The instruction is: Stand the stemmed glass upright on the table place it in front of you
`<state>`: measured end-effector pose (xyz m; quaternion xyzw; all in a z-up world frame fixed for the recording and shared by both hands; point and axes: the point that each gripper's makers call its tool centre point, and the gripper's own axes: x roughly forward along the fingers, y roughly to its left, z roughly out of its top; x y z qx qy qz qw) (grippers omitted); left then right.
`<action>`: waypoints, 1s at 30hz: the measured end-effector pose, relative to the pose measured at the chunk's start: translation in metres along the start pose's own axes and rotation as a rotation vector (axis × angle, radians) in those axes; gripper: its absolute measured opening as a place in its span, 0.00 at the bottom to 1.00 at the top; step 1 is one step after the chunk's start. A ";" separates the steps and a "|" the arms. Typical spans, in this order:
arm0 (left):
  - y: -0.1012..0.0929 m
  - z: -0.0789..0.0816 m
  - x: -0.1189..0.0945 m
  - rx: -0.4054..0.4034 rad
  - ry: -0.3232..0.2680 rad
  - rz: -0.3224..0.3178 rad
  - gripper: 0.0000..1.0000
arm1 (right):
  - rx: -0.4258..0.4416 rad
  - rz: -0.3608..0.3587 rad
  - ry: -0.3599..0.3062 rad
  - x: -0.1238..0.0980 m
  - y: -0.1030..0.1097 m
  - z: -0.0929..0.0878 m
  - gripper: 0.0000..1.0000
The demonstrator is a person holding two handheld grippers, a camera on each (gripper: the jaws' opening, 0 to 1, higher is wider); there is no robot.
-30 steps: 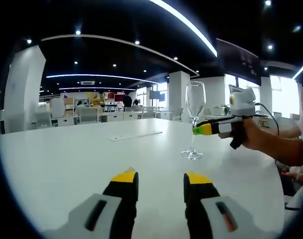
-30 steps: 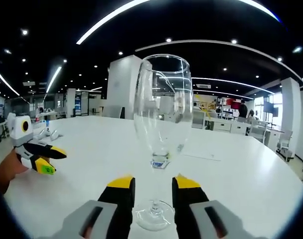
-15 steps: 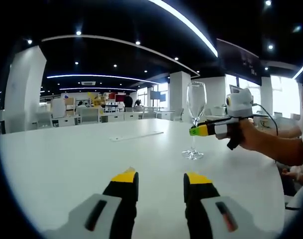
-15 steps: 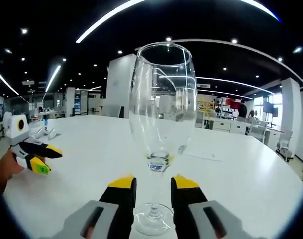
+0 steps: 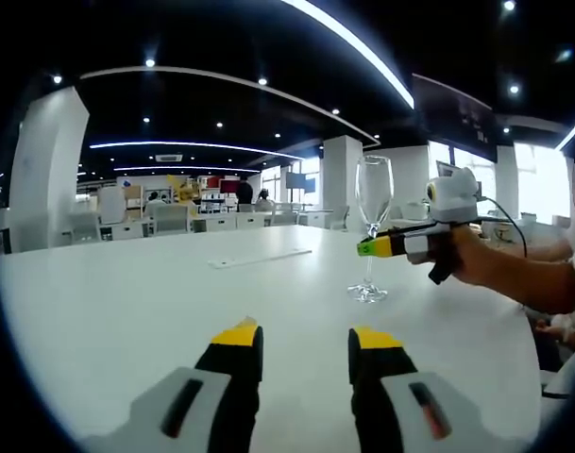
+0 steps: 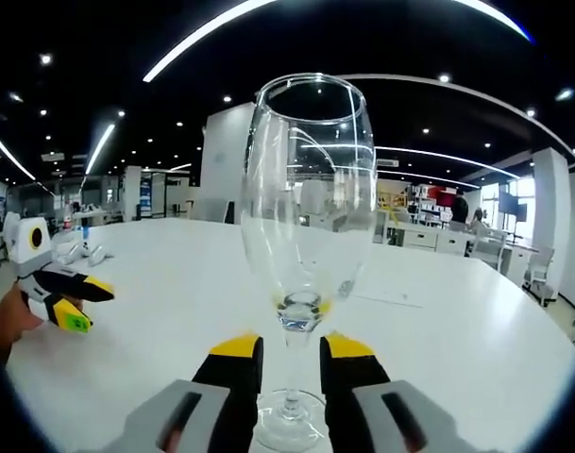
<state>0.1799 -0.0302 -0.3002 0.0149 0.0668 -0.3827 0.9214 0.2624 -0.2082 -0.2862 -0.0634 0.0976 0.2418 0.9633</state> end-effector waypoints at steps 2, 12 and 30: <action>0.000 0.000 0.000 0.001 -0.001 0.001 0.36 | -0.002 -0.001 0.000 0.001 0.000 0.000 0.26; 0.000 0.000 -0.001 -0.002 -0.003 0.002 0.36 | 0.007 -0.006 0.002 0.002 0.000 -0.001 0.21; 0.001 0.000 -0.002 -0.002 -0.002 0.003 0.36 | 0.031 -0.019 -0.007 0.003 -0.004 0.002 0.12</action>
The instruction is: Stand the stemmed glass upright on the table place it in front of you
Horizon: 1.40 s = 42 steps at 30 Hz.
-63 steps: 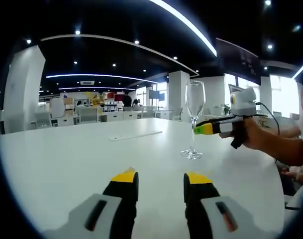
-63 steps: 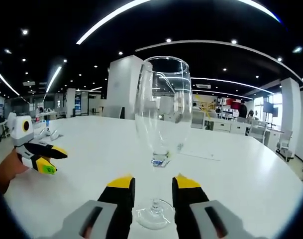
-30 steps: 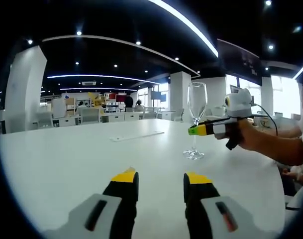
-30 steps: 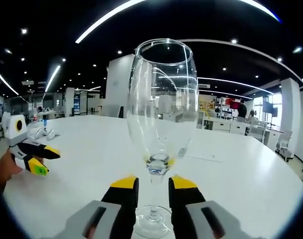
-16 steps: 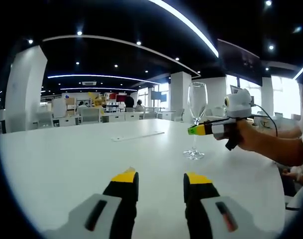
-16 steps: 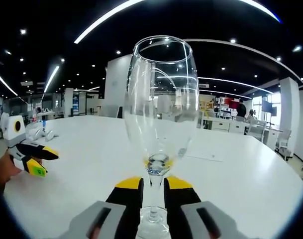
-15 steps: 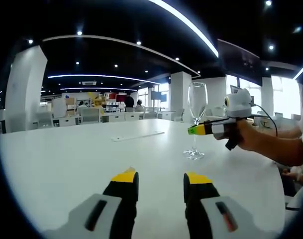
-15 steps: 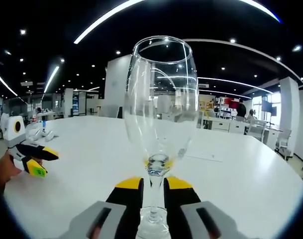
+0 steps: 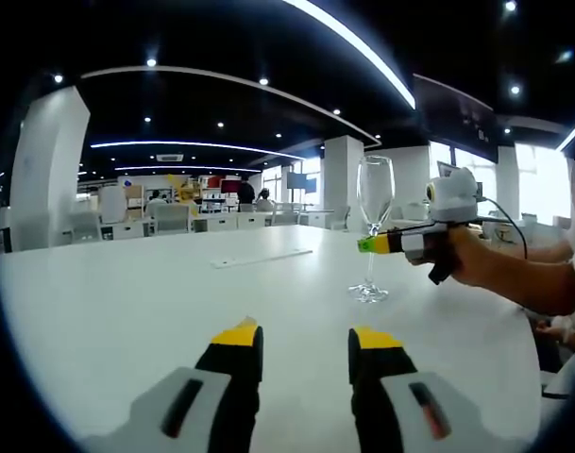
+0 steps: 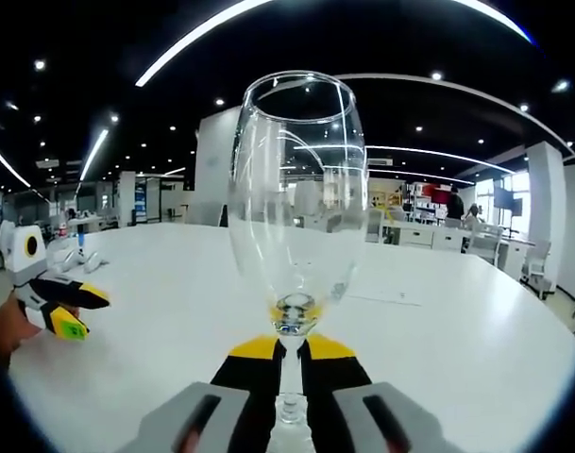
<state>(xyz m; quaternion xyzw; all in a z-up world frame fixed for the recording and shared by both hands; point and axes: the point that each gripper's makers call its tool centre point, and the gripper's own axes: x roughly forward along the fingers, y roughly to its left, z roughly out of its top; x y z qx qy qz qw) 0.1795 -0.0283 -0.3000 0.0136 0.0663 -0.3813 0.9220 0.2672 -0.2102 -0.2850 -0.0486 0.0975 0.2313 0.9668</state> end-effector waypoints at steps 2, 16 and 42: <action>0.000 0.000 0.000 0.000 0.000 0.000 0.36 | 0.007 -0.001 0.001 0.000 0.000 0.000 0.12; -0.001 0.000 0.001 -0.001 0.002 -0.002 0.36 | 0.041 0.000 -0.002 -0.001 -0.002 0.002 0.12; 0.000 0.000 0.001 -0.002 0.005 -0.005 0.36 | 0.033 -0.010 -0.046 0.001 -0.005 0.021 0.12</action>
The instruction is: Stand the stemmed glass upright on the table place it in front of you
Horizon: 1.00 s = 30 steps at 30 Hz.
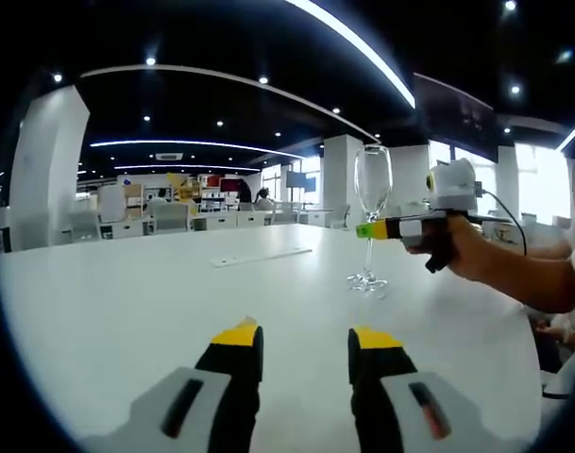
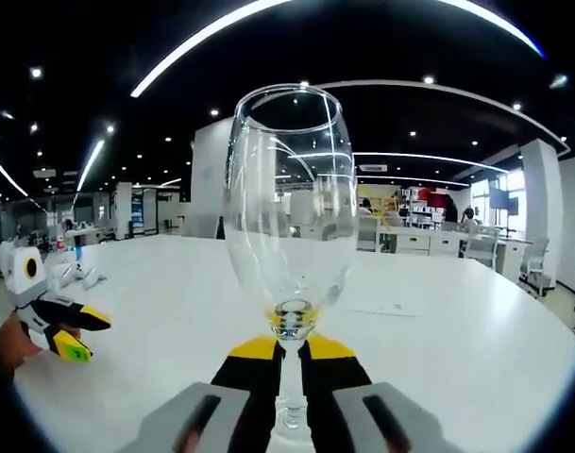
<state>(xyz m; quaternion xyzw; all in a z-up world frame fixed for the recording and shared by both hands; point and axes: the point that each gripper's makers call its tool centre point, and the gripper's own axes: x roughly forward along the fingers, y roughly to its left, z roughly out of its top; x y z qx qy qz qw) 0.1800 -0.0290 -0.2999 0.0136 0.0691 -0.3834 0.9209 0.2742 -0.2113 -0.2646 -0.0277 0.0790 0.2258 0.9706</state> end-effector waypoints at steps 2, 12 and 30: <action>0.001 0.000 0.000 0.000 0.000 0.007 0.36 | 0.002 0.000 -0.001 0.002 0.000 0.000 0.12; 0.004 -0.001 -0.001 0.002 0.001 0.016 0.36 | -0.006 0.009 -0.005 0.014 -0.001 0.007 0.12; 0.009 0.016 -0.004 0.034 -0.036 0.042 0.37 | -0.034 -0.004 -0.018 0.037 -0.010 0.013 0.12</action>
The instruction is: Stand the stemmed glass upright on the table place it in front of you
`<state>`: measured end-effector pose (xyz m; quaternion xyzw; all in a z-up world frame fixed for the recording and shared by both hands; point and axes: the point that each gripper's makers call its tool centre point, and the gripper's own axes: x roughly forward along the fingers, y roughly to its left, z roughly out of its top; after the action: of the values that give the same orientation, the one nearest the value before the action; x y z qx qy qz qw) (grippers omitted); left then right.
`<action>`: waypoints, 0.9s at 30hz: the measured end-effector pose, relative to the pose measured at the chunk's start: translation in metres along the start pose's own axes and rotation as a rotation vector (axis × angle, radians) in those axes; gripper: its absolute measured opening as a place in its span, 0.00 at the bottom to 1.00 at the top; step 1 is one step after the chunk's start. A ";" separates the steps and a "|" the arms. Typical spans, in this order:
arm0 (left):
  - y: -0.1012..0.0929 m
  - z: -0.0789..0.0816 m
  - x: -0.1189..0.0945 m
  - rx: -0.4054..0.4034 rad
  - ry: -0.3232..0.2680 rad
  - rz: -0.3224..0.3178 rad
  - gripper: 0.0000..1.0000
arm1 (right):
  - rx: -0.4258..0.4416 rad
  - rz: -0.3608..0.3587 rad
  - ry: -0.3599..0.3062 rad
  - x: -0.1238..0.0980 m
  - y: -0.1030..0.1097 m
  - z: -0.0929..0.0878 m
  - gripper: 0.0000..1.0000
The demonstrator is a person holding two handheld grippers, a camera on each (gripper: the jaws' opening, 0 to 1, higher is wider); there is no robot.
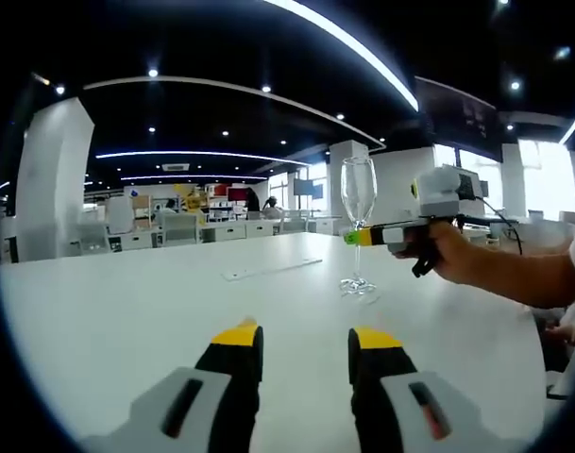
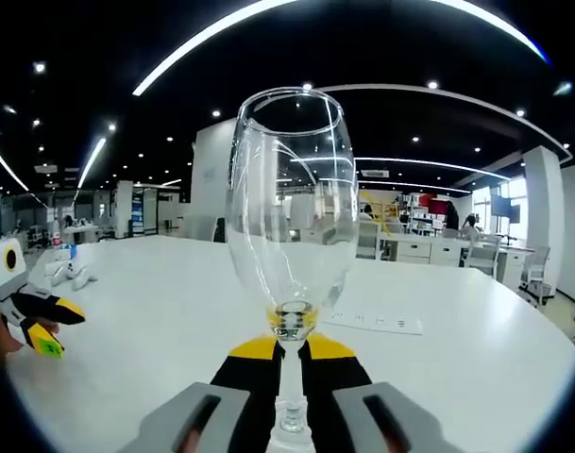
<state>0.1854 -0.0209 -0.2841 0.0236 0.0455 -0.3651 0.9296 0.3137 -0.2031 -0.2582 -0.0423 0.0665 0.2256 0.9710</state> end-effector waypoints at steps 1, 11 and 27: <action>0.000 0.000 0.000 0.001 0.000 0.002 0.37 | -0.001 -0.001 -0.001 0.001 0.000 0.001 0.12; 0.001 0.007 -0.002 0.013 0.001 0.014 0.36 | -0.003 -0.007 -0.022 0.017 -0.005 0.011 0.13; 0.007 0.010 -0.002 0.017 0.004 0.029 0.36 | 0.005 -0.028 -0.035 0.049 -0.024 0.017 0.13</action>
<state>0.1896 -0.0151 -0.2742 0.0331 0.0441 -0.3519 0.9344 0.3702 -0.2016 -0.2479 -0.0368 0.0494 0.2125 0.9752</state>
